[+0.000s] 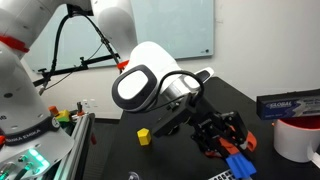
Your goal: Make the star block stand upright
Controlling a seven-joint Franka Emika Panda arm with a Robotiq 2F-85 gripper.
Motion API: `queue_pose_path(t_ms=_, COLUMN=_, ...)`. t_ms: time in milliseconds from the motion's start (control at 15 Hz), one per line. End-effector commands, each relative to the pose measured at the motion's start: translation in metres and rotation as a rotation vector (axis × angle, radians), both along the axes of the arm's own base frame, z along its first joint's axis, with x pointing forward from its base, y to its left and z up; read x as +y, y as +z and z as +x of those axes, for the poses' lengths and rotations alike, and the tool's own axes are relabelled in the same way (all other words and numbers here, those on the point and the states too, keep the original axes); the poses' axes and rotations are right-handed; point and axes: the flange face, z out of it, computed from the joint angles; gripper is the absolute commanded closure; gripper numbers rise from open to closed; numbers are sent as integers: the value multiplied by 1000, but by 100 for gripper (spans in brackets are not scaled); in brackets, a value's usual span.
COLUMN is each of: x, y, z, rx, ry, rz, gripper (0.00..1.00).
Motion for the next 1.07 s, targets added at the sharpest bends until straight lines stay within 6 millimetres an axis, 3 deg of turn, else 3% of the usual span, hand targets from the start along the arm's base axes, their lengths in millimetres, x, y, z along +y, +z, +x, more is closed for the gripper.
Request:
queue_pose_path(t_ms=0, x=16, y=15, z=1, rx=-159, ry=25, rz=5, gripper=77)
queue_pose_path(t_ms=533, x=64, y=24, z=-1, rx=-227, ry=64, rz=32, gripper=77)
queue_pose_path(t_ms=1000, x=93, y=25, z=-35, rx=-186, ry=99, rz=11, gripper=77)
